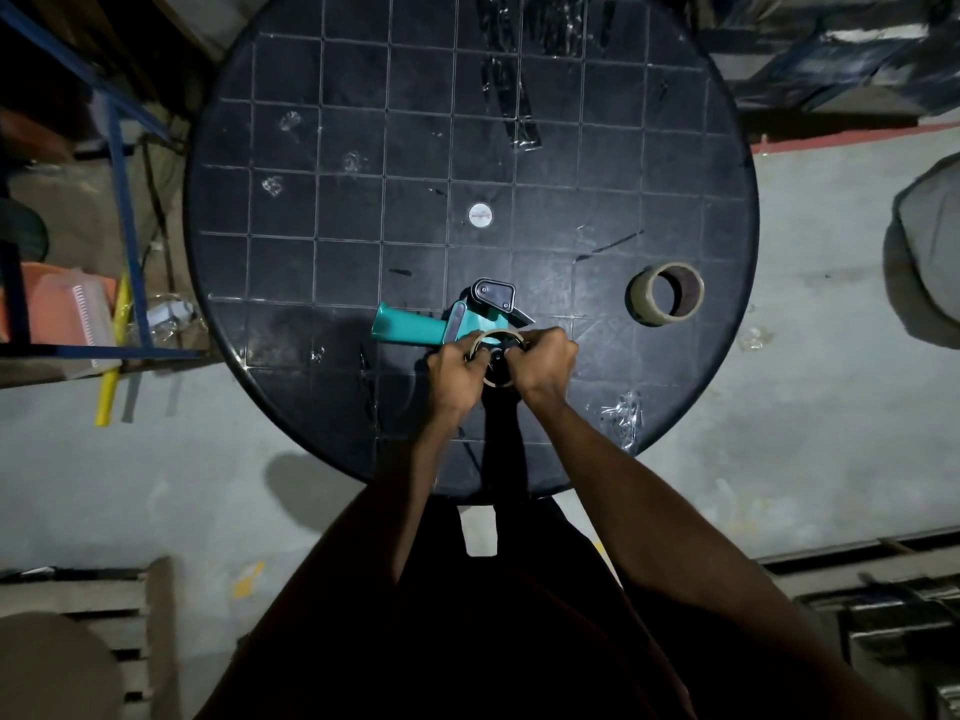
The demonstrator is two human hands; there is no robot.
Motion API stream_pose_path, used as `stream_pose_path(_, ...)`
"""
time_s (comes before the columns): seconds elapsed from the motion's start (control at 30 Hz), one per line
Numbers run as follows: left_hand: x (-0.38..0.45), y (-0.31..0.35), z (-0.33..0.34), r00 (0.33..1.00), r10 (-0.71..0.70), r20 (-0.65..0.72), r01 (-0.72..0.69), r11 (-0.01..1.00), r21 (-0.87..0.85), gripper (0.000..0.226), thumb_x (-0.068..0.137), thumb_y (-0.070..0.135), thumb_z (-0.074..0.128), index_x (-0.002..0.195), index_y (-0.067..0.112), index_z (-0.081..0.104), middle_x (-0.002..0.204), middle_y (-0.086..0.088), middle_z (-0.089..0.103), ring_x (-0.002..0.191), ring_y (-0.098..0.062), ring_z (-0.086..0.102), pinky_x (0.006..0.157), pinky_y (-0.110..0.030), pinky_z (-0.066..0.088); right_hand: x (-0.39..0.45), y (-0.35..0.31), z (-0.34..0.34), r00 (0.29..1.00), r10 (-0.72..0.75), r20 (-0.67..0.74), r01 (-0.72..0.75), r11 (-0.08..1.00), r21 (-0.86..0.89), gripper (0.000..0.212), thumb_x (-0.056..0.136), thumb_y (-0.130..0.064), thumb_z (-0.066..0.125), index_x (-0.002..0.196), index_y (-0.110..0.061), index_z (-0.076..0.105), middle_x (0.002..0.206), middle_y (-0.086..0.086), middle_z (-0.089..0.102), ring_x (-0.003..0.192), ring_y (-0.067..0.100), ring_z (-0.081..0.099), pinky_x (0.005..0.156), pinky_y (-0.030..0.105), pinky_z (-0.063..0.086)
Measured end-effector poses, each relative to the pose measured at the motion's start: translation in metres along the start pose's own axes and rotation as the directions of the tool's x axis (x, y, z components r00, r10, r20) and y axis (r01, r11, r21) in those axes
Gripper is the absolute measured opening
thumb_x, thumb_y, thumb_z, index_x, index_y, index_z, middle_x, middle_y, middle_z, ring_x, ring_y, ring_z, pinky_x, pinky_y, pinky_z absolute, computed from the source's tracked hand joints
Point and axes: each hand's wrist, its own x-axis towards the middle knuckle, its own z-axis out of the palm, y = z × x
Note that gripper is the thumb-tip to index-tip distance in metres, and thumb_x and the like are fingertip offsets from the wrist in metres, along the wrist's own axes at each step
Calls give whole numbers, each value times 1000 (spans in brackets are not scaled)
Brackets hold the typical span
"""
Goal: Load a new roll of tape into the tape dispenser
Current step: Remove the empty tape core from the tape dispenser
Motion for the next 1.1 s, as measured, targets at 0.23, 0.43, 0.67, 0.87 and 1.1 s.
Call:
stream_pose_path(0.23,-3,4,3,998,-22,-50,22,1000,1,40,93,8,65,133,10,65,130,-5,66,74,-13,62,57,8,34,-1,0,4,998,33,-46,-32,999,18,16,74,-11,75,88,-9,81,80,11,77,69,25,72,68,33,61)
stream_pose_path(0.43,-10,14,-2,998,-59,-5,60,998,25,41,98,18,62,139,19,59,123,-13,67,65,-1,47,52,3,37,-21,4,1,993,99,-62,-91,988,122,21,73,-12,75,93,-9,81,86,12,78,78,28,73,73,32,59)
stream_pose_path(0.67,-23,2,-11,997,-2,73,-12,983,182,45,103,30,53,147,21,50,126,-17,66,111,-31,63,82,-25,42,-29,23,-12,980,182,81,-182,983,4,39,74,-44,79,95,-12,76,95,12,76,91,31,72,80,37,59)
stream_pose_path(0.87,-15,4,-7,995,-30,90,21,995,94,43,104,22,49,146,23,50,119,-16,68,92,-27,67,76,-27,51,-20,9,-8,983,-108,148,99,993,65,35,86,-15,71,122,-15,72,107,11,77,99,28,72,92,35,57)
stream_pose_path(1.1,0,-5,-4,997,-33,64,31,999,26,39,98,20,61,138,23,61,112,-14,70,85,-24,65,62,-8,43,-7,8,-3,996,-43,72,42,999,25,28,76,-16,76,103,-11,80,91,13,78,84,27,73,78,27,56)
